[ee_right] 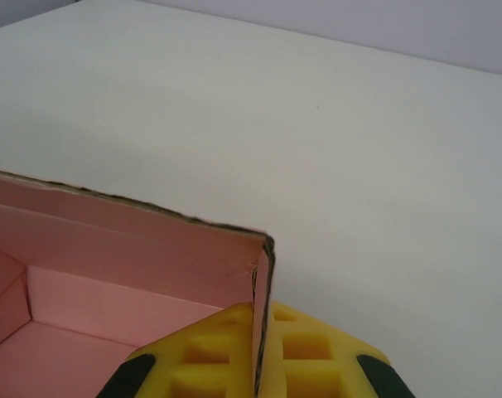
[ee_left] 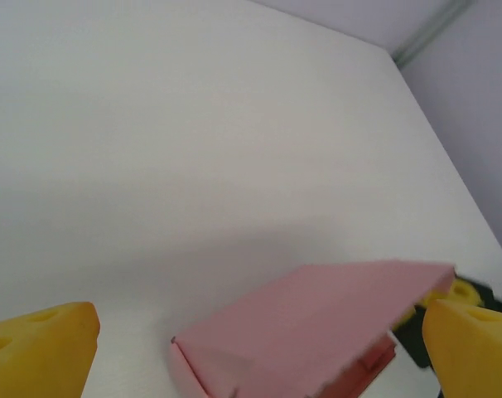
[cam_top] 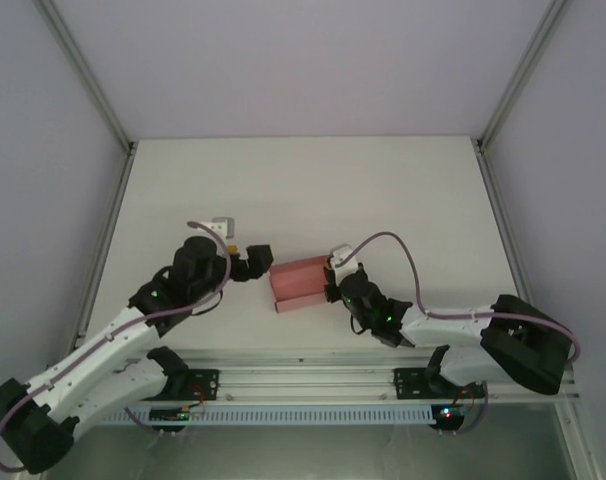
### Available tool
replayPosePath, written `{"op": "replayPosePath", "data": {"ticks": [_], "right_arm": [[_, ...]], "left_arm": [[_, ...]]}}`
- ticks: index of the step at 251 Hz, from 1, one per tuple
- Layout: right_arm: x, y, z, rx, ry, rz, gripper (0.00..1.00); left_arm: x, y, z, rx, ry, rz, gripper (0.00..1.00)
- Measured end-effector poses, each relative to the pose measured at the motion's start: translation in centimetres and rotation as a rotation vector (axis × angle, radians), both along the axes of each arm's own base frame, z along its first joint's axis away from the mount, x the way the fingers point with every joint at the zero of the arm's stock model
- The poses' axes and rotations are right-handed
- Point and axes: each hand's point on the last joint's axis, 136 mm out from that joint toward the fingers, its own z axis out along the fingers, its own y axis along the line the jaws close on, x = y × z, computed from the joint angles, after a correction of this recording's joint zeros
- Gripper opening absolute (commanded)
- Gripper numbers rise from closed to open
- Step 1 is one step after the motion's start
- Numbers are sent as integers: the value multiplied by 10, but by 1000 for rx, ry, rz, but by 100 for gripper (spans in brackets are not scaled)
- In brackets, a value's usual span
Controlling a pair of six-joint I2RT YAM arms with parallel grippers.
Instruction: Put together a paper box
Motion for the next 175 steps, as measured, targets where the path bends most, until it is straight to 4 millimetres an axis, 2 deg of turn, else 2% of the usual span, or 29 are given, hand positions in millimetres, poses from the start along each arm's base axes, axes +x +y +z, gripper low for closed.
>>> {"op": "replayPosePath", "data": {"ticks": [20, 41, 63, 81, 98, 136, 157, 175], "right_arm": [[-3, 0, 0, 1, -13, 9, 1], [-7, 0, -1, -4, -26, 17, 1], [-10, 0, -1, -9, -39, 23, 2], [-14, -1, -2, -9, -48, 31, 3], [-17, -1, -2, -11, -56, 38, 4], [-23, 1, -2, -24, -68, 48, 8], [-29, 3, -2, -29, -69, 61, 9], [-33, 4, -3, -41, -65, 74, 11]], "left_arm": [[8, 13, -13, -44, 116, 80, 100], [11, 20, -37, -101, 259, 131, 100], [6, 16, -67, -158, 410, 129, 100], [-6, 7, -93, -187, 544, 106, 100], [-17, 1, -110, -205, 642, 87, 100], [-25, -11, -116, -264, 722, 48, 96], [-27, -18, -118, -296, 738, 24, 88], [-31, -23, -125, -304, 758, 5, 77]]}}
